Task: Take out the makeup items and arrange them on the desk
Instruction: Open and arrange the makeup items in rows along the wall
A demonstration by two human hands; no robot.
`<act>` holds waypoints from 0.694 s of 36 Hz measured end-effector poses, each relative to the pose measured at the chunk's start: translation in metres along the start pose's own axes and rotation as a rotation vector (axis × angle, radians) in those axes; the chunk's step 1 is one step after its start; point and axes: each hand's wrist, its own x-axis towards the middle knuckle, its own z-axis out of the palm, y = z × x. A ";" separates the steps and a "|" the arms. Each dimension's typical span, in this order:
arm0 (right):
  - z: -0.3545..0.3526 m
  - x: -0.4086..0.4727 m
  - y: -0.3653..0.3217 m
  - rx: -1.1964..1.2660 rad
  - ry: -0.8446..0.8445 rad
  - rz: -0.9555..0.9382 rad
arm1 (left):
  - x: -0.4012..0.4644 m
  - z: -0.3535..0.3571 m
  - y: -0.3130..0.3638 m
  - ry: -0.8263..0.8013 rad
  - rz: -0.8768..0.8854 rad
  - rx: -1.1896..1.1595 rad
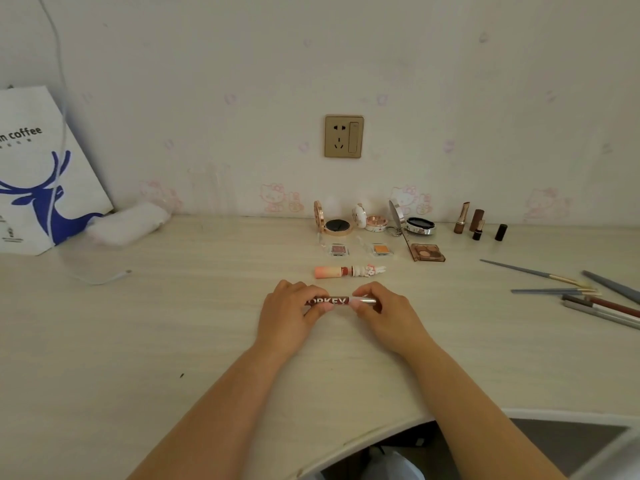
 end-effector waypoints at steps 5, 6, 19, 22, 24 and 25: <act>0.001 0.001 0.004 -0.021 0.001 -0.027 | 0.001 -0.001 0.001 -0.001 0.003 0.016; 0.001 0.002 0.005 -0.017 0.011 -0.035 | 0.001 0.000 0.001 -0.004 0.002 0.022; 0.001 0.003 0.006 -0.036 0.024 -0.057 | 0.002 0.002 -0.003 0.032 -0.052 -0.002; -0.001 0.006 0.008 -0.035 0.032 -0.086 | 0.004 0.003 -0.003 -0.014 -0.083 -0.013; -0.005 0.009 0.009 -0.088 0.024 -0.137 | 0.007 0.005 -0.004 -0.058 -0.096 -0.035; -0.007 0.011 0.011 -0.126 0.026 -0.166 | 0.009 0.006 -0.004 -0.081 -0.102 -0.049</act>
